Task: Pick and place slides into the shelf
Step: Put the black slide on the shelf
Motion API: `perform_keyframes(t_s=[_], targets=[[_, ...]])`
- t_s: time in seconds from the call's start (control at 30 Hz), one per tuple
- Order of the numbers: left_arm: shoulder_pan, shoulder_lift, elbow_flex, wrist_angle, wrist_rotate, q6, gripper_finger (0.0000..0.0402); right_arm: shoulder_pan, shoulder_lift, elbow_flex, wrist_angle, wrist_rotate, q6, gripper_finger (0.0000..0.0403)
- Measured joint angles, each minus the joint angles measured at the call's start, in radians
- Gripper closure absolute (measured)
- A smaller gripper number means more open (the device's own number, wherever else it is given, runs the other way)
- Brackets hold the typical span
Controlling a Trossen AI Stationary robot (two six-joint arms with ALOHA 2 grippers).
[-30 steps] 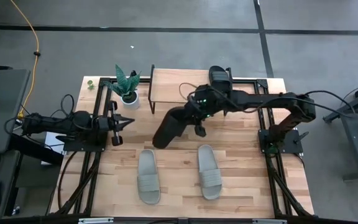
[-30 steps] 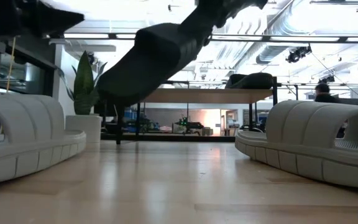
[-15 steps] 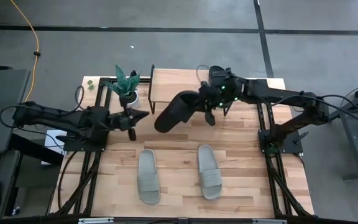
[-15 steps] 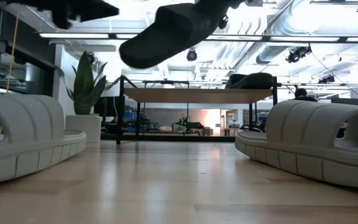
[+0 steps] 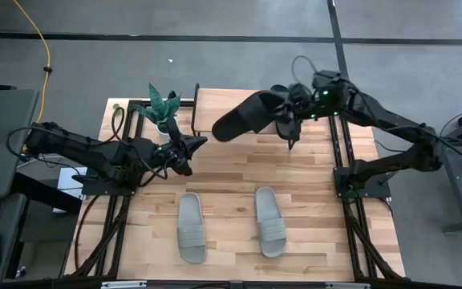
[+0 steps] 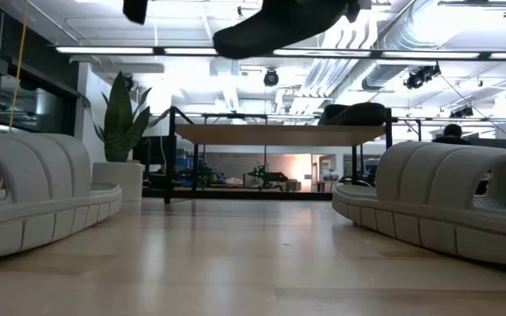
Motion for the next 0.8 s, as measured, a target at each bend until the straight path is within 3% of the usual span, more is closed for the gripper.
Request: perform_keyframes(t_s=[0.13,0.33,0.8], targets=[[-0.061,0.037,0.051,0.001,-0.149,0.166,0.0401,-0.034,-0.030,0.000,0.007,-0.046,0.030,0.0403],[-0.110,0.083,0.086,0.002,-0.290,0.340,0.0401,-0.062,-0.034,0.000,0.072,-0.215,0.094,0.0403],[-0.125,0.101,0.087,0.012,-0.346,0.523,0.0384,-0.100,-0.034,0.000,0.129,-0.256,0.134,0.0403]])
